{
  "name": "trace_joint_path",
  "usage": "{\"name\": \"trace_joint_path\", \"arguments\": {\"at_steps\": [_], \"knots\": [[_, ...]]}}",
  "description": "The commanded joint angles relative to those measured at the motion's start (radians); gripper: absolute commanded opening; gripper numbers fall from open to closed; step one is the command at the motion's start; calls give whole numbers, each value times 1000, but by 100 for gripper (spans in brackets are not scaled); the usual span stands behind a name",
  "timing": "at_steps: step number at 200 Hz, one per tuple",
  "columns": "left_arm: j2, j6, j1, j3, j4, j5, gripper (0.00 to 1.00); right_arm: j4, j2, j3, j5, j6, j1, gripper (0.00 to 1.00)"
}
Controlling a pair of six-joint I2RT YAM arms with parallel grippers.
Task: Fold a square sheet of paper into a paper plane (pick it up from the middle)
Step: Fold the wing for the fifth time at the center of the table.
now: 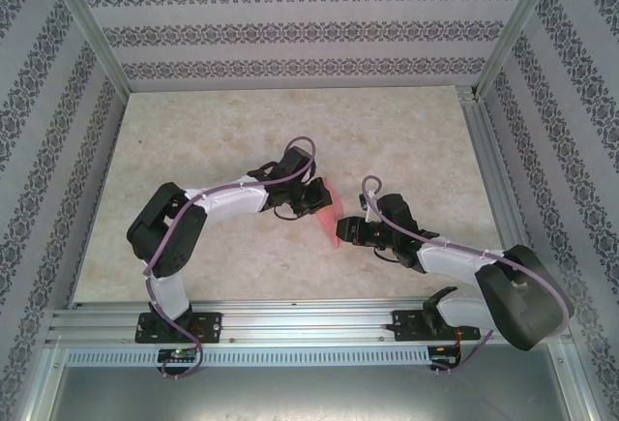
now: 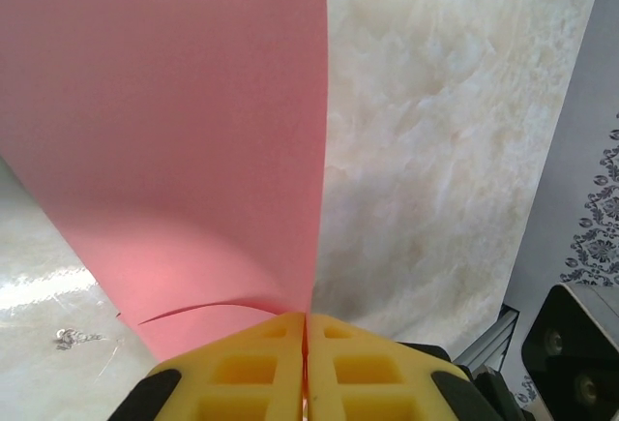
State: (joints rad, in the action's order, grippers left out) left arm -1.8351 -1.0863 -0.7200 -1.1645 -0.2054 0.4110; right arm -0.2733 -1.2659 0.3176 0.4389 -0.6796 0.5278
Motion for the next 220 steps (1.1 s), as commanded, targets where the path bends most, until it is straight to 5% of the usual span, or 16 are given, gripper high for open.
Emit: {"name": "trace_joint_path", "arguments": {"at_steps": [1,59,156,220], "knots": [[-18,25,11,-29,-22,20,11,16,-37,16,-8,49,2,33],[-29,10,11,-31,-10,39,11,-76,-91,3,-15,80,33,24],[-31,-7,11,-31,1,49,11,-100,-37,-34,-46,95,75,32],[-32,-16,11,-29,12,65,11,-198,-144,-41,-42,93,81,19]]}}
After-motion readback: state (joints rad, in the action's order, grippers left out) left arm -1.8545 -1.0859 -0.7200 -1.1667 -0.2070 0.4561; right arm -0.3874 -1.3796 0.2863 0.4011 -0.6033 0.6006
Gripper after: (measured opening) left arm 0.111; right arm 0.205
